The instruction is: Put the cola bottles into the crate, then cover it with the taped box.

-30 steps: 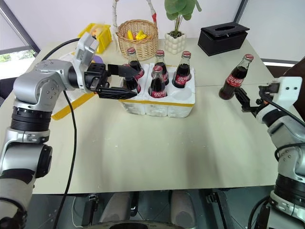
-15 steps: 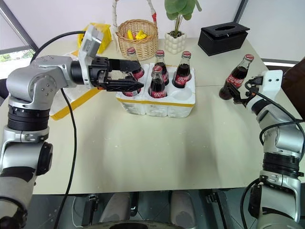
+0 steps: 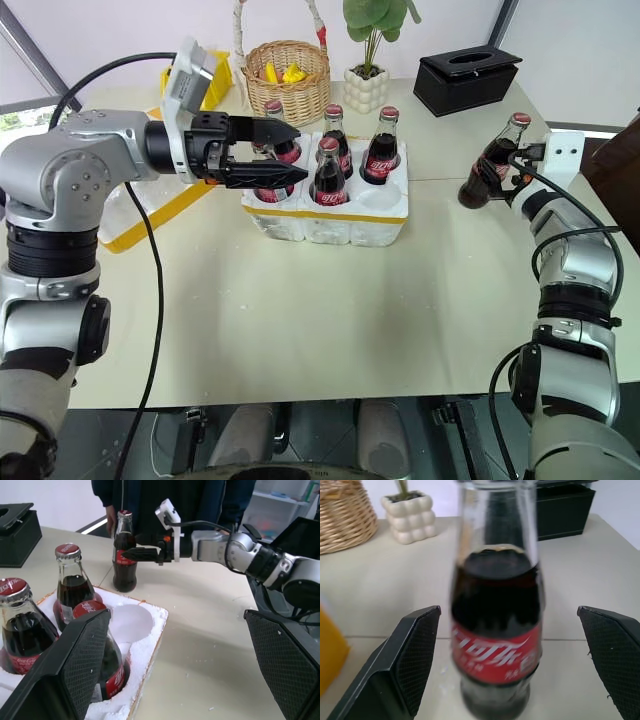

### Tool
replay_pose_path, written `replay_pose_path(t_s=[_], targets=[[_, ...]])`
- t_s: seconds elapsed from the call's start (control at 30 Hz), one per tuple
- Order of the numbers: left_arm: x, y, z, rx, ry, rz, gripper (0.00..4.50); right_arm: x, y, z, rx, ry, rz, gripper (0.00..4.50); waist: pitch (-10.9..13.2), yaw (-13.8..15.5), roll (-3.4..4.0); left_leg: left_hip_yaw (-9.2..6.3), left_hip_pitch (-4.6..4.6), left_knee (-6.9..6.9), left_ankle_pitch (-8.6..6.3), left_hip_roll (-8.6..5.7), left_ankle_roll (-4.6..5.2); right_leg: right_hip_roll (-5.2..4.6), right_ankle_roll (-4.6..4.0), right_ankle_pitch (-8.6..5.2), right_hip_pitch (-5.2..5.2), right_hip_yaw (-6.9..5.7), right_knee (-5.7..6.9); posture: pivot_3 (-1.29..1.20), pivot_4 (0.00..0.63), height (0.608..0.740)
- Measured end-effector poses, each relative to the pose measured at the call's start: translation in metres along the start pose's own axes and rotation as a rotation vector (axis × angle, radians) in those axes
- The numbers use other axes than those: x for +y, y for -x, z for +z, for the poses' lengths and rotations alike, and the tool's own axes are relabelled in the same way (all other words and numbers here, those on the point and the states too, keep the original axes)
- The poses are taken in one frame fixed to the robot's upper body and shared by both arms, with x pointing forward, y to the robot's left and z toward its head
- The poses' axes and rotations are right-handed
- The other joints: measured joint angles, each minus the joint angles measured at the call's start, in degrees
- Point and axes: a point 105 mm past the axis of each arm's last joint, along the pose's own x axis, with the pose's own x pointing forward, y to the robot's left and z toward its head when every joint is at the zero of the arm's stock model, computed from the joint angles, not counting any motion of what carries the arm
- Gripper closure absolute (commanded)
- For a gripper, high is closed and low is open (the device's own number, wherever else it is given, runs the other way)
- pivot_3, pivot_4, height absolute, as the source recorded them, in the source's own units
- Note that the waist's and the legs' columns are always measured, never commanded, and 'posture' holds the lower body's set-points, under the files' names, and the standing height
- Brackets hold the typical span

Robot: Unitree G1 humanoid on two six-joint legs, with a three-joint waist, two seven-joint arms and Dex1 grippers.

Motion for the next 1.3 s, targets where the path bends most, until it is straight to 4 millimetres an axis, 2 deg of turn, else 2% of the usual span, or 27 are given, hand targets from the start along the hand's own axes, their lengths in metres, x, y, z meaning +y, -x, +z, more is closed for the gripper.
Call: replay_pose_path(t_s=[0.53,0.63,0.7,1.17,1.23,1.3], targets=[[0.001,0.002,0.001,0.000,-0.011,0.008,0.00,0.003,-0.018,-0.020,0.055,-0.040,-0.001,0.03,0.00,-0.21,0.00,0.01,-0.01,-0.02,0.01,0.00,-0.01,0.00,0.04,0.02,0.01,0.01,-0.07,0.00,0.150,0.740],[0.001,0.002,0.001,0.000,-0.011,0.010,0.00,0.003,-0.017,-0.023,0.060,-0.044,0.007,0.80,0.00,-0.25,0.00,0.01,-0.01,-0.04,0.01,0.00,-0.01,0.00,0.04,0.03,0.01,0.01,-0.10,0.00,0.150,0.740],[0.001,0.002,0.001,0.000,-0.012,0.011,0.00,0.006,-0.019,-0.023,0.055,-0.043,0.015,1.72,0.00,-0.36,0.00,0.01,-0.02,-0.04,0.01,0.00,-0.02,0.00,0.05,0.03,0.01,0.01,-0.11,0.00,0.150,0.740],[0.005,0.003,0.000,-0.008,-0.006,0.022,0.00,0.008,-0.015,-0.020,0.047,0.026,0.031,1.71,0.03,-0.64,0.04,0.01,-0.06,-0.06,0.01,-0.01,-0.02,0.00,0.05,0.03,0.01,0.01,-0.15,0.00,0.150,0.740],[0.004,0.004,0.000,-0.005,-0.007,0.017,0.00,0.008,-0.011,-0.010,0.036,0.068,0.049,1.71,0.17,-0.76,0.28,0.01,-0.12,-0.06,0.01,-0.02,-0.02,-0.01,0.06,0.03,-0.02,0.01,-0.18,0.00,0.150,0.740],[0.004,0.008,0.000,0.006,-0.010,0.018,0.00,0.012,-0.005,0.013,-0.002,0.115,0.080,1.71,0.29,-0.95,0.49,0.02,-0.22,-0.06,0.01,-0.03,-0.02,-0.01,0.08,0.03,-0.14,0.02,-0.15,0.00,0.150,0.740]])
